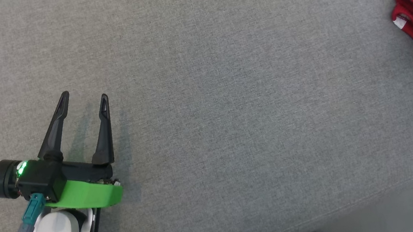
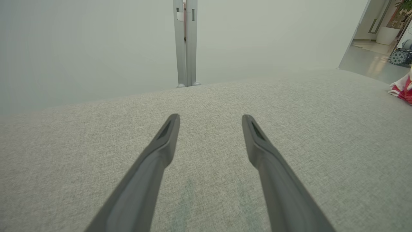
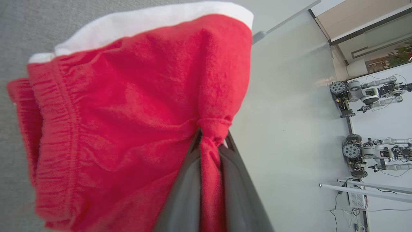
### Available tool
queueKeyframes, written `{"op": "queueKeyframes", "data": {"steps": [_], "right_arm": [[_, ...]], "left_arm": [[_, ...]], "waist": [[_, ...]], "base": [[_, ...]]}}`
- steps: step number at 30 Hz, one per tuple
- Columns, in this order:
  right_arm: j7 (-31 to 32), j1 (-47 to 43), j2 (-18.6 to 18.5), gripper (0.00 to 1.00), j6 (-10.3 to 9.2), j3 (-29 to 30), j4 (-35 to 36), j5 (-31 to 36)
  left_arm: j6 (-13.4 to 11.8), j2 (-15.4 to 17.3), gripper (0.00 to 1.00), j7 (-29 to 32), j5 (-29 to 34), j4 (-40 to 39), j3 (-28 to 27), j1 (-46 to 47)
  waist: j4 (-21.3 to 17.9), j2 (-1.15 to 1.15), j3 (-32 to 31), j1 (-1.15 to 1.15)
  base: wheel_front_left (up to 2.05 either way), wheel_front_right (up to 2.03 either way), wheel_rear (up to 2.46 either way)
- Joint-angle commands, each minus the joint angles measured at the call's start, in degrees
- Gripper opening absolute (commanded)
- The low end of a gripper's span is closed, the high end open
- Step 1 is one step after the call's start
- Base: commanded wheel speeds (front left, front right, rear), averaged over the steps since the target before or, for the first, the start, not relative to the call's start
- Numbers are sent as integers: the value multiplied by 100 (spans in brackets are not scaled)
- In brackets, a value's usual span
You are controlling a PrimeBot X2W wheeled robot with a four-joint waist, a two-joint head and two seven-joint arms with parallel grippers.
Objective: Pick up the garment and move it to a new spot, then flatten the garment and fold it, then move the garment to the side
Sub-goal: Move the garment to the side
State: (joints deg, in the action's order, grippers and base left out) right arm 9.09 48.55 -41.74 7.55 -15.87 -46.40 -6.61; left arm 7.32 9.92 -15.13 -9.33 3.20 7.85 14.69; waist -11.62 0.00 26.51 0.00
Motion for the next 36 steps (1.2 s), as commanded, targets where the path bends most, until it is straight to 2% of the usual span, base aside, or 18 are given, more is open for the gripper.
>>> {"op": "queueKeyframes", "data": {"steps": [1,2,3,4,5,9,13,20,24,36], "right_arm": [[-157,90,45,0,-12,120,-153,106],[-226,116,73,0,-12,226,-314,185],[-294,127,106,13,-12,323,-425,237],[-393,142,131,82,-12,422,-543,331],[-480,153,162,100,-12,522,-637,388],[-996,193,248,100,-12,843,-869,834],[-1494,231,485,100,-12,1066,-965,1199],[-2289,-128,1033,100,-12,1344,-838,1055],[-2415,-824,1506,100,-12,1500,-242,758],[-2363,-3563,2894,100,-11,2014,2474,182]], "left_arm": [[17,59,100,-1,55,-25,7,98],[17,68,100,-1,51,-23,18,105],[17,74,100,-1,52,-19,18,106],[17,79,100,-1,57,-8,24,104],[17,80,100,-1,58,4,33,103],[17,67,100,-1,32,61,42,111],[16,-30,100,-1,-6,132,25,91],[14,-302,100,-1,-125,379,-73,-207],[1,-430,100,-1,-204,531,-235,-454],[-81,-638,100,-1,-334,964,-679,-1231]], "waist": [[9,0,99,0],[25,0,104,0],[34,0,105,0],[50,0,101,0],[63,0,92,0],[117,0,-5,0],[180,0,-226,0],[435,0,-963,0],[598,0,-1469,0],[955,0,-2558,0]], "base": [[0,0,0],[0,0,0],[0,0,0],[0,0,0],[0,0,0],[0,0,0],[0,0,0],[0,0,0],[0,0,0],[0,0,0]]}}
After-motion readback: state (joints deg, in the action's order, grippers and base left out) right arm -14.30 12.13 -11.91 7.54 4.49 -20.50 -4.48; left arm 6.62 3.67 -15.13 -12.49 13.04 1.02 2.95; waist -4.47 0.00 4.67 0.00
